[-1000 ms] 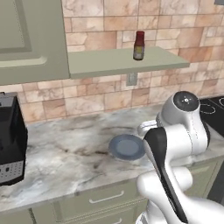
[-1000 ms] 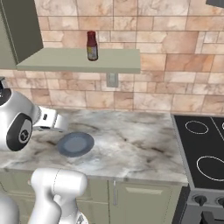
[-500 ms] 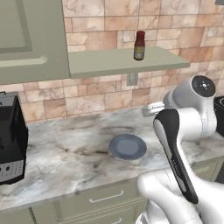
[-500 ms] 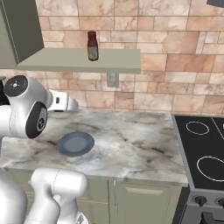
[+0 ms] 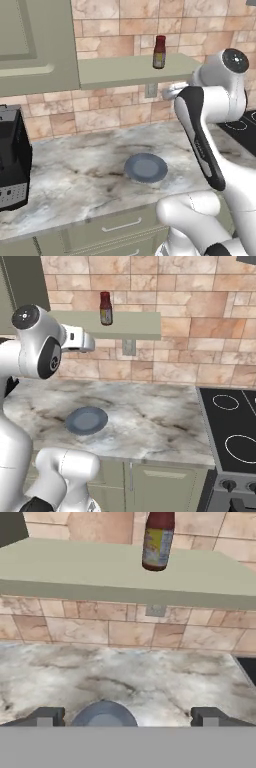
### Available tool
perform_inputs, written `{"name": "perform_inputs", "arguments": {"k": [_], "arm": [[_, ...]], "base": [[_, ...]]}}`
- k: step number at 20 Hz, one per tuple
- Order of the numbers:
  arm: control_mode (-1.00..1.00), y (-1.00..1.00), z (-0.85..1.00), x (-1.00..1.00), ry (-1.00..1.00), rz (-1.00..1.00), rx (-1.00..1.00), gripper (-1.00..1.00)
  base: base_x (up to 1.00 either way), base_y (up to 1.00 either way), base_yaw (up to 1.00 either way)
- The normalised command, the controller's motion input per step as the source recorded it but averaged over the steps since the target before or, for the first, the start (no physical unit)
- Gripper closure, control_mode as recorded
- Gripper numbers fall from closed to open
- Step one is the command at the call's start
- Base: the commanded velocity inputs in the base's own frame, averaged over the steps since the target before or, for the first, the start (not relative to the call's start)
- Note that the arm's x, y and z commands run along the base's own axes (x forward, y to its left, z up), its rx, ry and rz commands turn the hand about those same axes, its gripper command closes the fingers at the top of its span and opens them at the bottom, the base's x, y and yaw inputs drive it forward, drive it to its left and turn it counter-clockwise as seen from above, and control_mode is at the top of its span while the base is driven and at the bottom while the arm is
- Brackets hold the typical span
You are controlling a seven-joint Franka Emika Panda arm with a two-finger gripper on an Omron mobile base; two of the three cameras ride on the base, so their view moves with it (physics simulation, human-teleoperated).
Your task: Move the hot dog bun to the plate on the dining table and place the condiment next to that plate. Then navigate to the fridge and take the sausage and place it on the plate as well.
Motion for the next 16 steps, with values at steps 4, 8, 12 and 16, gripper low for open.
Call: {"name": "perform_inputs", "arguments": {"k": [4,8,12,16], "arm": [[-1.00,-0.01,0.53,0.68,-0.15,0.00,0.03,-1.00],[-1.00,0.00,0.48,0.70,-0.17,0.00,0.01,-1.00],[-1.00,-0.03,0.41,0.49,-0.16,-0.01,0.00,-1.00],[-1.00,-0.04,0.09,0.22,-0.17,-0.06,0.01,-1.00]], "base": [[0.00,0.00,0.00],[0.00,0.00,0.00],[0.00,0.00,0.00],[0.00,0.00,0.00]]}}
